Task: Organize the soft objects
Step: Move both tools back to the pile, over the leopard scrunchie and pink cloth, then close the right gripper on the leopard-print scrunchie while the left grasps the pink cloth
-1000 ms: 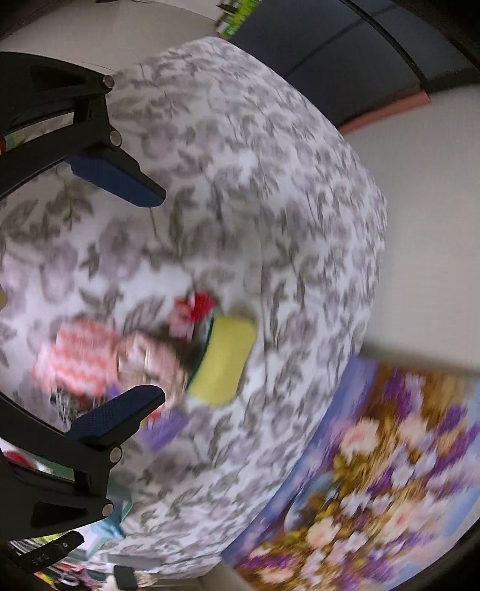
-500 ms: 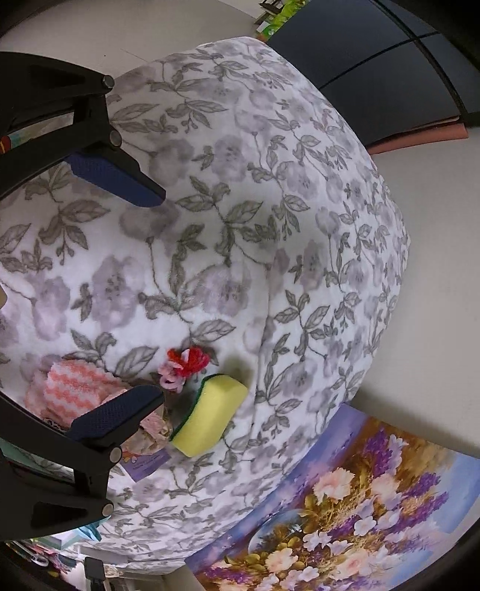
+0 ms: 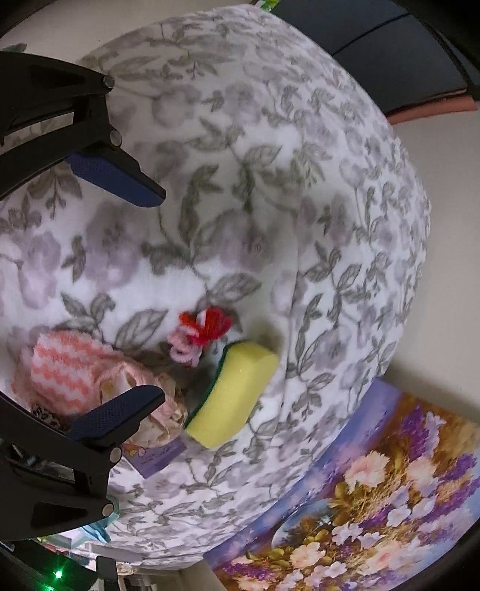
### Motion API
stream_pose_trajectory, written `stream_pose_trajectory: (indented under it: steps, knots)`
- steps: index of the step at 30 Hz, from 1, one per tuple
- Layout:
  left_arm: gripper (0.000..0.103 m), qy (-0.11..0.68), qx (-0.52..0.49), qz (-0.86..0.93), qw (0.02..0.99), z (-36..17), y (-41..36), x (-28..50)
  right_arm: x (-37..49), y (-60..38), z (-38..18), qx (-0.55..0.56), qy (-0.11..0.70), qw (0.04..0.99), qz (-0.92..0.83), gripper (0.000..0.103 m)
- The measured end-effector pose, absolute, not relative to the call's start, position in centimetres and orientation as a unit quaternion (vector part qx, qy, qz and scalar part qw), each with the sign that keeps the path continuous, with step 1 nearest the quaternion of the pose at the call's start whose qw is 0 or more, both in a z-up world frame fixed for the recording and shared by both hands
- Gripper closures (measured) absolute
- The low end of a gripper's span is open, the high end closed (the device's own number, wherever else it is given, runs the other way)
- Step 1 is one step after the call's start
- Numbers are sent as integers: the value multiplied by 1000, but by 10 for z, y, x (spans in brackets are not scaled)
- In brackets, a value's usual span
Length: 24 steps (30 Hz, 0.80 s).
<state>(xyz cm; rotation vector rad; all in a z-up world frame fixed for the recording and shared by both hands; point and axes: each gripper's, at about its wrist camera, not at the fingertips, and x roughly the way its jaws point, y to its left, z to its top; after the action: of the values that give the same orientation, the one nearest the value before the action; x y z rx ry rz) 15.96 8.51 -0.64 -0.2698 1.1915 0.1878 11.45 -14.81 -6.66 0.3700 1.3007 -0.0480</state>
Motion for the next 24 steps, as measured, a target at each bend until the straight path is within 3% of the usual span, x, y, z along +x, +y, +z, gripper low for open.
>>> stream_pose_trajectory:
  steps: [8,16,18,22,24]
  knots:
    - [6,573,-109,51,811,-23,58,173,120,-142,-70,152,593,791,-18,2]
    - [8,582,-97,7,808,-32,32,182,121,-147,-70,173,586,791,6,32]
    - [23,585,-97,3,805,-35,29,182,122,-145,-70,177,586,791,15,44]
    - [44,595,-101,-12,797,-42,25,183,123,-144,-71,184,585,790,23,50]
    - [61,599,-109,-24,793,-46,24,183,122,-146,-71,189,584,789,25,56]
